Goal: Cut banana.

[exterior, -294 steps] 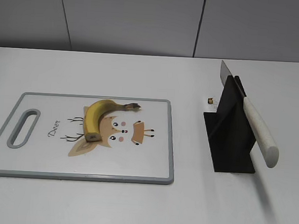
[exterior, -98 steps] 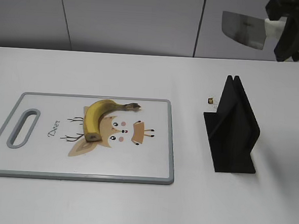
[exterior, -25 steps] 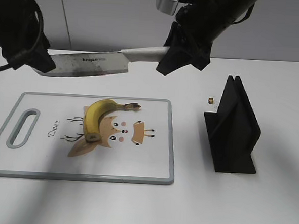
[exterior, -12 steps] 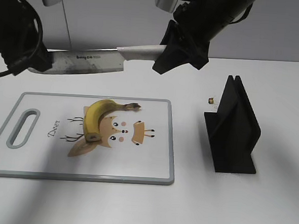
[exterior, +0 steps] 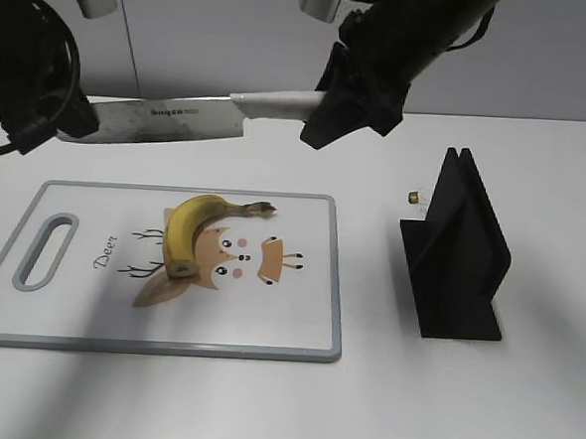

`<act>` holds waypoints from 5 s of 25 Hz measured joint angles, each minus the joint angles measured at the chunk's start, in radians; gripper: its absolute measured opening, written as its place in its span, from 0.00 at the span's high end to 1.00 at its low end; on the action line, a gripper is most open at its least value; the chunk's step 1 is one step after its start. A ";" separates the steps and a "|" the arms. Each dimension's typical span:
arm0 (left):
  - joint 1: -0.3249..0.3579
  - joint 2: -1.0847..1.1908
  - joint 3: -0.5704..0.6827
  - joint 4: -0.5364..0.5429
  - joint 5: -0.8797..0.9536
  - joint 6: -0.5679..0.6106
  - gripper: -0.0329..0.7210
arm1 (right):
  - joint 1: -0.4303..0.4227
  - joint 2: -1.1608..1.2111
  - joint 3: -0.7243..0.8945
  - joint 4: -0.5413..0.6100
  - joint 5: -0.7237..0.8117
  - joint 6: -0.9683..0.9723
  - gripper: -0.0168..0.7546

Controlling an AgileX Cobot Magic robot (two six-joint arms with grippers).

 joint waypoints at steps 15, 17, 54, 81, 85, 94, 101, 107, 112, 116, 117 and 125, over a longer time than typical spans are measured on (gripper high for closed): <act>-0.002 0.122 0.000 -0.008 0.006 -0.038 0.89 | 0.005 0.099 -0.001 -0.055 0.029 0.217 0.70; -0.002 0.138 0.006 -0.020 0.003 -0.039 0.89 | 0.005 0.110 -0.003 -0.060 0.030 0.219 0.70; -0.053 0.215 0.198 -0.018 -0.229 -0.097 0.89 | 0.040 0.224 0.063 -0.167 -0.098 0.230 0.66; -0.051 0.331 0.178 -0.039 -0.244 -0.096 0.90 | 0.039 0.331 0.054 -0.167 -0.157 0.203 0.64; -0.051 0.315 0.179 -0.037 -0.247 -0.096 0.90 | 0.039 0.329 0.054 -0.168 -0.156 0.203 0.64; -0.053 0.243 0.197 -0.035 -0.233 -0.097 0.91 | 0.040 0.282 0.062 -0.176 -0.149 0.204 0.64; -0.054 0.155 0.199 -0.029 -0.210 -0.097 0.91 | 0.040 0.221 0.062 -0.179 -0.133 0.204 0.64; -0.054 0.124 0.200 -0.030 -0.192 -0.097 0.91 | 0.040 0.195 0.062 -0.181 -0.110 0.197 0.64; -0.057 0.124 0.201 -0.035 -0.184 -0.101 0.89 | 0.040 0.194 0.062 -0.178 -0.103 0.163 0.65; -0.057 0.121 0.200 -0.068 -0.204 -0.127 0.70 | 0.040 0.194 0.063 -0.177 -0.085 0.114 0.71; -0.057 0.120 0.200 -0.074 -0.209 -0.131 0.65 | 0.040 0.194 0.063 -0.171 -0.079 0.101 0.73; -0.057 0.096 0.200 -0.089 -0.196 -0.138 0.39 | 0.040 0.193 0.063 -0.111 -0.083 0.049 0.77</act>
